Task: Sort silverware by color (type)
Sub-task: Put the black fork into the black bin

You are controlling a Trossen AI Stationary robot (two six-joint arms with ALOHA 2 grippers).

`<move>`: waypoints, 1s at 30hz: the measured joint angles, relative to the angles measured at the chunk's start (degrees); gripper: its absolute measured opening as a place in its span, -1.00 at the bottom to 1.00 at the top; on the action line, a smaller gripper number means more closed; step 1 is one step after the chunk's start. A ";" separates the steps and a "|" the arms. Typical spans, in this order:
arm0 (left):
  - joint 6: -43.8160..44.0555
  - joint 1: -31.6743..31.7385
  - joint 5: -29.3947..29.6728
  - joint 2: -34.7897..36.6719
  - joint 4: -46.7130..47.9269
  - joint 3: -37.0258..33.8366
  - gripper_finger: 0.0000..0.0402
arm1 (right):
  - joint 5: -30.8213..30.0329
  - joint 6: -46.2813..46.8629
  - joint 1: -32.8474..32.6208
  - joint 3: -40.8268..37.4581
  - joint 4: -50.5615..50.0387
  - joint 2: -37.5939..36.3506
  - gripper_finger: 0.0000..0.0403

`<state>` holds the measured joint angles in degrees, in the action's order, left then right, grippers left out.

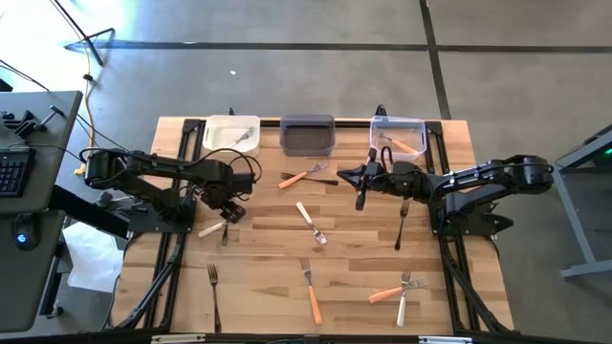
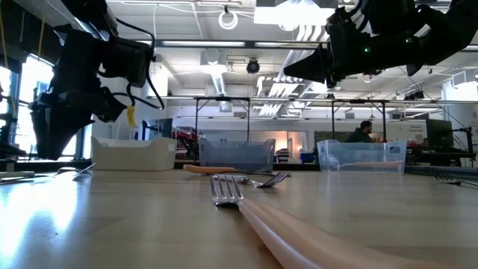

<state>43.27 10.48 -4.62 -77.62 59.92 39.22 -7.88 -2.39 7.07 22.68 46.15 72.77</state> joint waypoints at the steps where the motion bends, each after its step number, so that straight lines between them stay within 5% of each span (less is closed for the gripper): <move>1: 0.02 0.00 0.21 0.00 -0.02 0.00 0.07 | 0.00 0.00 0.00 0.00 -0.02 0.00 -1.00; 30: 2.95 -2.54 0.65 4.37 2.03 -0.07 0.07 | 0.85 1.96 -0.37 0.00 -0.90 0.00 -1.00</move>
<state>46.21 7.94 -3.96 -73.26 61.95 39.16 -7.03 -0.44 6.70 22.68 45.25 72.77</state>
